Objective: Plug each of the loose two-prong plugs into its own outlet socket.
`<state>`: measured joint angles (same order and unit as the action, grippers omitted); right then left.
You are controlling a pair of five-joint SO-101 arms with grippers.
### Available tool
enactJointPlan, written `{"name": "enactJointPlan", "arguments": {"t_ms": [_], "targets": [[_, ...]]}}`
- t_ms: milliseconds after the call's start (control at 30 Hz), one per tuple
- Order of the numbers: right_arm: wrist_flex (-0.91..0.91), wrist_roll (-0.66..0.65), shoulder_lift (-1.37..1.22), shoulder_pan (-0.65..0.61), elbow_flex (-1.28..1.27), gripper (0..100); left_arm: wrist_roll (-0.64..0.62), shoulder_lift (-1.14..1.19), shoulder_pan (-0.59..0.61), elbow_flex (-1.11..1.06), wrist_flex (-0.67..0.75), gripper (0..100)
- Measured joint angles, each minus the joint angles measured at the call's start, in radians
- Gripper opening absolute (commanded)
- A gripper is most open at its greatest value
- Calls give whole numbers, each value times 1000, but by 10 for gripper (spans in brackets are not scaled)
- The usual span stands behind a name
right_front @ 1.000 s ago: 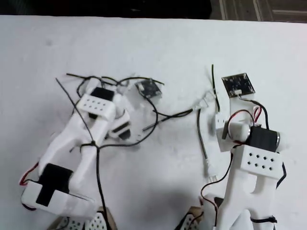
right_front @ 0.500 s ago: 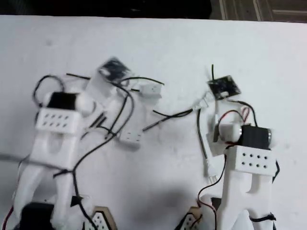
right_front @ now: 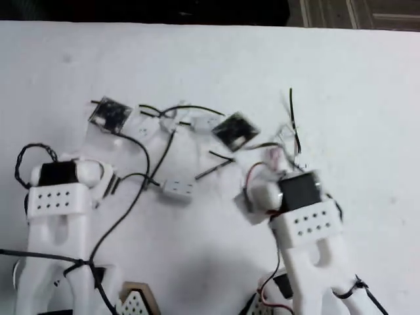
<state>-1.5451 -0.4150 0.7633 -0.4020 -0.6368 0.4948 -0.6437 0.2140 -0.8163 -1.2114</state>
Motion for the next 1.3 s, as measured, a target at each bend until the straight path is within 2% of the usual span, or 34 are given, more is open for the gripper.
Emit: {"name": "enactJointPlan", "arguments": {"t_ms": [133, 300, 433, 567, 900, 1100, 1300], "targets": [[32, 21, 0, -115, -5, 104, -14, 0, 84, -29, 5, 143], [199, 26, 0, -206, -132, 105, -103, -2, 158, -61, 8, 143], [302, 28, -3, -269, -213, 115, -167, -2, 169, -121, 63, 143], [347, 28, -83, -325, -212, 185, -187, -2, 172, -183, 123, 143], [443, 49, -500, -344, -80, 197, -193, -2, 262, -213, 170, 143], [523, 135, -532, -408, -77, 197, -193, -2, 265, -213, 176, 143], [617, 144, -585, -374, -77, 197, -193, -2, 265, -216, 178, 143]]}}
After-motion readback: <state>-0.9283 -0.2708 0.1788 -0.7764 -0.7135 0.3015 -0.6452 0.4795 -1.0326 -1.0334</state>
